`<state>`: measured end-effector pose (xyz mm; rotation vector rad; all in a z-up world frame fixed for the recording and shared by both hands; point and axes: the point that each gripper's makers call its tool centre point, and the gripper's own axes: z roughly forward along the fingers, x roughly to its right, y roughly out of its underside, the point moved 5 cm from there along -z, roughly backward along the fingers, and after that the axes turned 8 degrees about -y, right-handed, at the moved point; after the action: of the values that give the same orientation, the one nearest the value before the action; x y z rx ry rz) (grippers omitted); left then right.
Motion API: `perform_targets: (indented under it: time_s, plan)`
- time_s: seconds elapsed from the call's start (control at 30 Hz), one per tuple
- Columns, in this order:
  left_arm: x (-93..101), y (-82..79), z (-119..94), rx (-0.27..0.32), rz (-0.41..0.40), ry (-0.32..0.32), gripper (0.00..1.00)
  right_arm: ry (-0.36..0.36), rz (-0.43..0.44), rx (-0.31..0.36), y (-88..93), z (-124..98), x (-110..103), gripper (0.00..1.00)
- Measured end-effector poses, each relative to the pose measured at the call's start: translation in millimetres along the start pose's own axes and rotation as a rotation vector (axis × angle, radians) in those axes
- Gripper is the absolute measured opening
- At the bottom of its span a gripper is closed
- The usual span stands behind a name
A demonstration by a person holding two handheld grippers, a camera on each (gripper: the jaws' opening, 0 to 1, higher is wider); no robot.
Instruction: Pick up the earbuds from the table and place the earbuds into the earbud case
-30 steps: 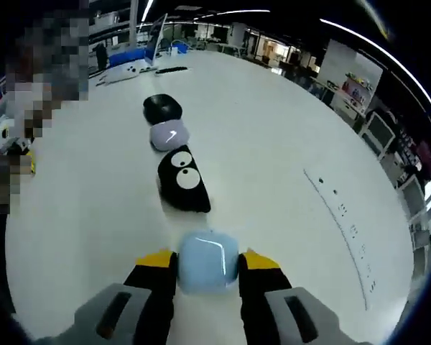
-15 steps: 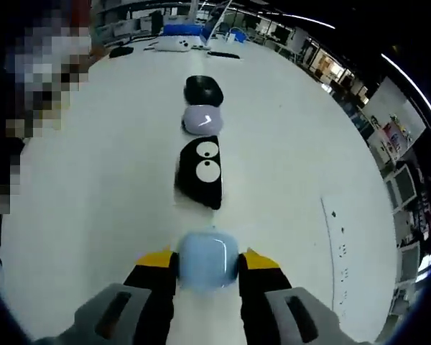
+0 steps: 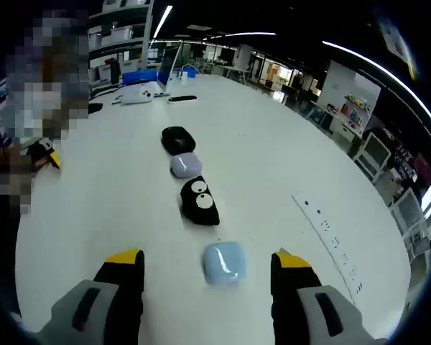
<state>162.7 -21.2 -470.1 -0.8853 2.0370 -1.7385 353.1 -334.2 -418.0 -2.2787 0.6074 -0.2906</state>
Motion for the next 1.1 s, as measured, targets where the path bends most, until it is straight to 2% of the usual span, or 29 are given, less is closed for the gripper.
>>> perform_targets:
  time_s: [0.07,0.17,0.27,0.3,0.43,0.5,0.6,0.77,0.97,1.1]
  plan:
    - [-8.8,-4.0,-2.0,0.002,-0.003,-0.040,0.66,0.048,0.027,0.065,2.9,-17.2,-13.5,0.71]
    - [-17.5,-10.9,-7.1,0.011,-0.002,-0.074,0.67,0.084,0.056,0.109,10.5,-33.4,-30.3,0.72]
    - [-24.0,-21.6,-14.7,0.028,-0.002,-0.089,0.69,0.155,0.074,0.168,26.8,-58.8,-59.6,0.74]
    - [-28.0,-24.4,-18.1,0.024,0.021,-0.112,0.69,0.176,0.088,0.188,31.5,-65.3,-68.0,0.74]
    - [-36.0,-30.3,-29.8,0.014,0.039,-0.161,0.71,0.230,0.120,0.249,54.5,-86.8,-98.9,0.76]
    - [-39.5,-31.7,-35.4,0.006,0.034,-0.188,0.74,0.292,0.137,0.278,71.2,-100.3,-115.4,0.78]
    - [-43.5,-33.4,-45.7,-0.007,0.033,-0.226,0.77,0.342,0.178,0.321,90.3,-115.0,-138.3,0.78]
    - [-44.3,-41.3,-66.7,-0.009,0.044,-0.273,0.77,0.377,0.237,0.347,115.9,-131.6,-171.7,0.78]
    - [-40.3,-44.8,-90.2,-0.014,0.047,-0.277,0.77,0.421,0.256,0.369,127.4,-164.3,-202.3,0.79]
    - [-35.2,-52.5,-106.2,-0.013,0.063,-0.294,0.78,0.444,0.259,0.373,128.8,-184.2,-207.7,0.80]
